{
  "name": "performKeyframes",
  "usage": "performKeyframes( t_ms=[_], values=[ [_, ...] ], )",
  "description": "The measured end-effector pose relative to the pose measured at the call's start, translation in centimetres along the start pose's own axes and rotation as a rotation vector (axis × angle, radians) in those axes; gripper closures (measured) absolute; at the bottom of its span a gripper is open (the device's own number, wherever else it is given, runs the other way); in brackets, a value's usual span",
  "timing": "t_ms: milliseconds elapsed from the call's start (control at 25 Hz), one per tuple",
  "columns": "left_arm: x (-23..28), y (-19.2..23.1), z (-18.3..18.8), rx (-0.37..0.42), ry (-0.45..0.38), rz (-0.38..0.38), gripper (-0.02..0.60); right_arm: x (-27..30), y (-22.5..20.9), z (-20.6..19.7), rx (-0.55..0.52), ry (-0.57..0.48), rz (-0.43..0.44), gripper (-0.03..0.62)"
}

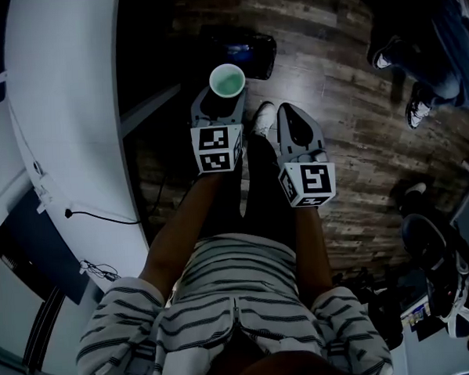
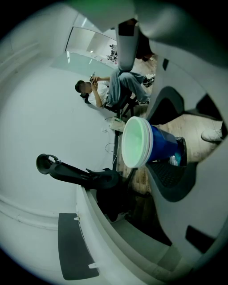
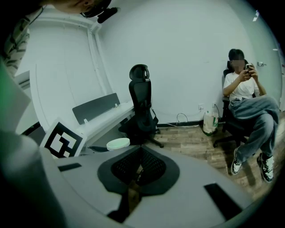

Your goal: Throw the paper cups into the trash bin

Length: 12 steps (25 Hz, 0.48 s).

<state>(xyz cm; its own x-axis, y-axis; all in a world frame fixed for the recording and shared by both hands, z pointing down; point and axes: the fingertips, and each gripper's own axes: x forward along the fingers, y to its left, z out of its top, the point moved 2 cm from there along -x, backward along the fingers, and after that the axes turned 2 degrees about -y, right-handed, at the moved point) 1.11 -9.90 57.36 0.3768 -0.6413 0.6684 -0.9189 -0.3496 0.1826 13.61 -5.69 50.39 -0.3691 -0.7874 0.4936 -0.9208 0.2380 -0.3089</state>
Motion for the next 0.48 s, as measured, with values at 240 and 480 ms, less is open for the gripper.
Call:
performKeyframes(
  t_ms=[240, 480],
  values=[
    [1.3, -0.6, -1.6, 0.014, 0.031, -0.011, 0.304, 0.2, 0.1, -1.7, 0.022, 0.022, 0.008, 0.585],
    [2.7, -0.6, -3.1, -0.001, 0.063, -0.017, 0.305, 0.6, -0.5, -3.5, 0.037, 0.051, 0.0, 0.585]
  ],
)
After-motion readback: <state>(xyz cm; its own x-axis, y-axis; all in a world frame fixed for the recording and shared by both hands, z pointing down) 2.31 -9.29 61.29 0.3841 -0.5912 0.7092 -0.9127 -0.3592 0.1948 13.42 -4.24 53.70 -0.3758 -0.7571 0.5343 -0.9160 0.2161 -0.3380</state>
